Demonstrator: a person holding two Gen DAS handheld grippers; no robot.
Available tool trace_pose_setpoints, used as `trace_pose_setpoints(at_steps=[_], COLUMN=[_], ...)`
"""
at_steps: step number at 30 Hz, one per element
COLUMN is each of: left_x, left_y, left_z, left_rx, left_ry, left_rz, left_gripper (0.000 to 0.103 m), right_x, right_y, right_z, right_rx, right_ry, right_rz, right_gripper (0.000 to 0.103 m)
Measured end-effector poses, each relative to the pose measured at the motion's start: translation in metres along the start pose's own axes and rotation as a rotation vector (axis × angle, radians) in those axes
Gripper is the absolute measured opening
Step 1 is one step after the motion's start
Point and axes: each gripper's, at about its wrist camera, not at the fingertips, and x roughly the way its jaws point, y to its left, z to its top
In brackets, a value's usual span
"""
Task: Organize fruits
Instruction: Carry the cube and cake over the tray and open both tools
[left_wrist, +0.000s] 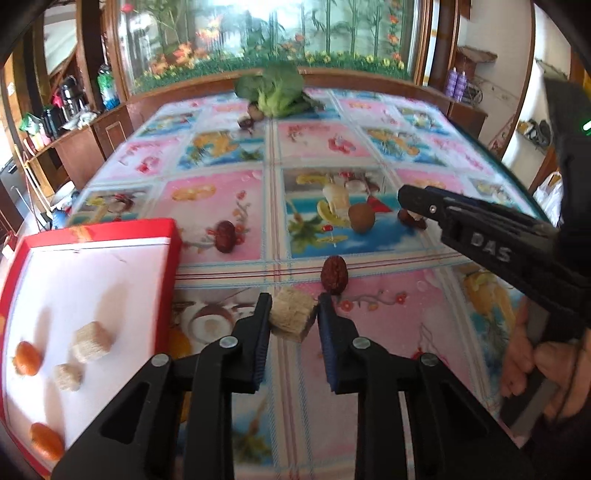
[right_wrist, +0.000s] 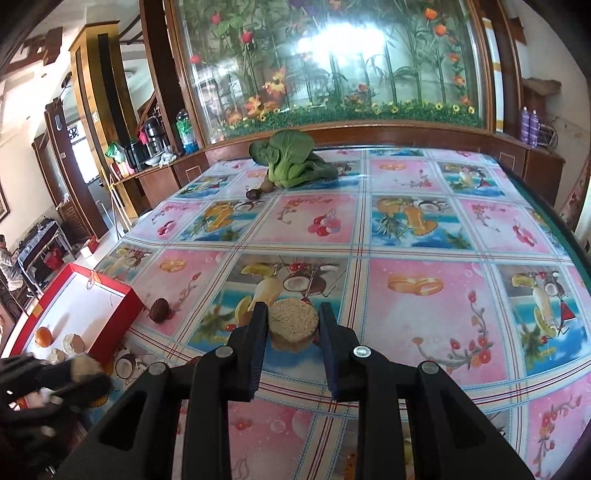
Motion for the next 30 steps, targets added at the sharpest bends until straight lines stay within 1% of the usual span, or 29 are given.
trace_pose_setpoints(at_steps=[2,4,6,8,10,11,12,15,16,18,20,22,25,28,29,30], left_x=[-0.018,-0.036,-0.050,-0.063,-0.070,-0.072,-0.073,-0.070,-0.064,-0.054,-0.041,-0.025,-0.009,0.004,0.005,0.006], left_y=[0.009,0.024,0.043,0.071,0.096,0.111,0.124,0.156,0.168,0.186,0.203,0.221,0.235,0.245,0.247,0.247], left_z=[-0.004,-0.010,-0.016,-0.022,-0.025,-0.025,-0.024,-0.016,-0.012,-0.005,-0.001,0.003,0.004,0.001,0.001,0.000], left_rx=[-0.014,-0.039,-0.065,-0.107,-0.140,-0.154,-0.160,-0.167,-0.156,-0.151,-0.157,-0.187,-0.206,-0.225,-0.223,-0.220], left_ry=[-0.037,-0.070,-0.093,-0.100,-0.106,-0.109,-0.105,-0.087,-0.066,-0.032,0.006,0.048,0.099,0.136,0.138,0.140], left_rz=[-0.002,0.005,0.022,0.047,0.076,0.101,0.124,0.158,0.181,0.197,0.193,0.180,0.168,0.165,0.165,0.165], left_gripper=[0.027,0.027,0.027,0.027,0.027,0.027,0.027,0.027,0.027,0.027,0.027,0.027,0.027,0.027,0.027,0.027], right_x=[-0.002,-0.003,-0.005,-0.010,-0.009,-0.006,-0.003,0.012,0.018,0.035,0.051,0.070,0.091,0.100,0.102,0.102], right_y=[0.004,0.007,0.019,0.040,0.065,0.085,0.101,0.161,0.176,0.206,0.225,0.240,0.248,0.254,0.257,0.259], right_z=[0.000,-0.001,-0.001,0.000,0.003,0.006,0.008,0.017,0.019,0.021,0.020,0.017,0.010,0.000,-0.003,-0.004], right_rx=[-0.011,-0.002,-0.010,-0.037,-0.034,-0.052,-0.076,-0.153,-0.174,-0.214,-0.238,-0.250,-0.250,-0.266,-0.269,-0.275], right_ry=[-0.018,-0.018,-0.017,-0.025,-0.007,0.014,0.025,0.082,0.103,0.159,0.202,0.263,0.324,0.377,0.390,0.383], right_rz=[-0.006,0.021,0.040,0.073,0.154,0.192,0.211,0.280,0.290,0.300,0.285,0.268,0.231,0.210,0.204,0.192], right_gripper=[0.026,0.026,0.026,0.026,0.026,0.026,0.026,0.026,0.026,0.026,0.026,0.026,0.026,0.026,0.026,0.026])
